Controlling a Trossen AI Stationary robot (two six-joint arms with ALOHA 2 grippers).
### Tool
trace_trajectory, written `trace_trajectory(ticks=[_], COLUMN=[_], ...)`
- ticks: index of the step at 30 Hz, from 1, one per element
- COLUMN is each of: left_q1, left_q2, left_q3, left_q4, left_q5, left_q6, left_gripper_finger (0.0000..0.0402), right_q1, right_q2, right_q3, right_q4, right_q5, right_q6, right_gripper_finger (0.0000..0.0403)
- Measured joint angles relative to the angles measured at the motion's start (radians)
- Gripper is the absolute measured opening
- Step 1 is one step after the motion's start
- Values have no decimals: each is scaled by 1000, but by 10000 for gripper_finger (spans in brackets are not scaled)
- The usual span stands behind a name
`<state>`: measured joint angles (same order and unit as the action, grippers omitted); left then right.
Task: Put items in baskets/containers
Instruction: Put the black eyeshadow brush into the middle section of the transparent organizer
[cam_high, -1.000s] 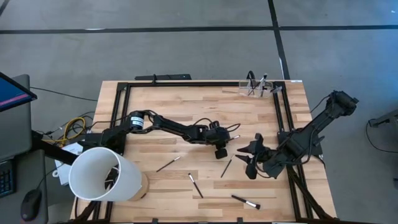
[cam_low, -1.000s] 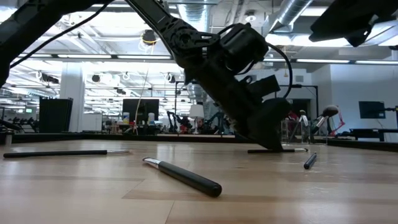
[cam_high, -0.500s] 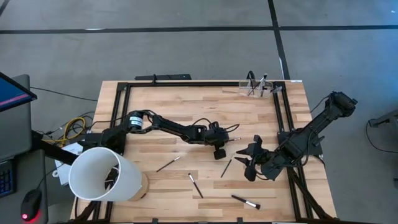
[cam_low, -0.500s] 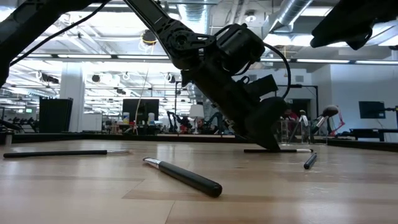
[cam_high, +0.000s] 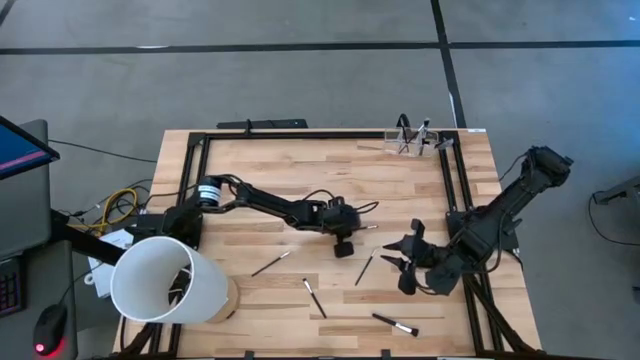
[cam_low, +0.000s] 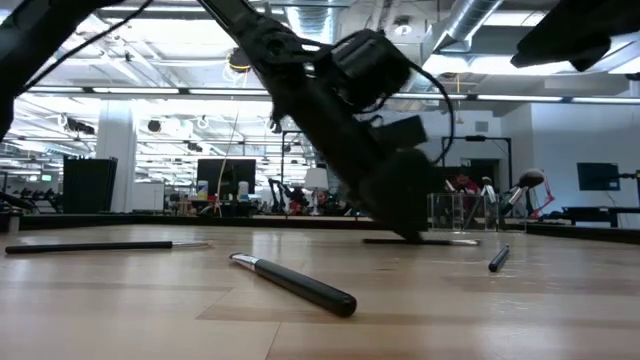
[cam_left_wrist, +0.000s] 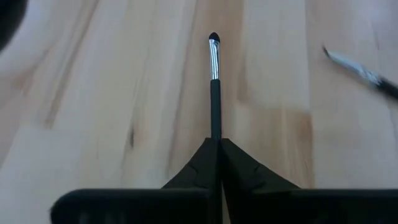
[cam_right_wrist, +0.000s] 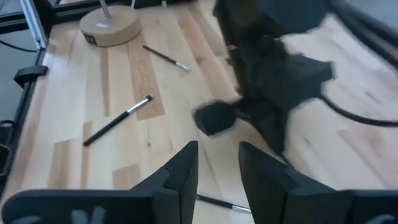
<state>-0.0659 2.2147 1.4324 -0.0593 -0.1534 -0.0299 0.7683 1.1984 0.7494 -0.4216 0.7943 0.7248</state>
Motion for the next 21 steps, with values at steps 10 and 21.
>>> trace_trajectory(ticks=[10,21], left_q1=[1,0], left_q2=[-307,-533], left_q3=[-334,-588], left_q4=[234,598], left_q5=[-27,82], left_q6=[-6,-31], left_gripper_finger=[9,10], right_q1=[36,-86], right_q2=[0,-3], right_q3=[-51,-203], right_q4=[-9,385], right_q5=[168,204], right_q6=[76,-148], right_gripper_finger=[107,107])
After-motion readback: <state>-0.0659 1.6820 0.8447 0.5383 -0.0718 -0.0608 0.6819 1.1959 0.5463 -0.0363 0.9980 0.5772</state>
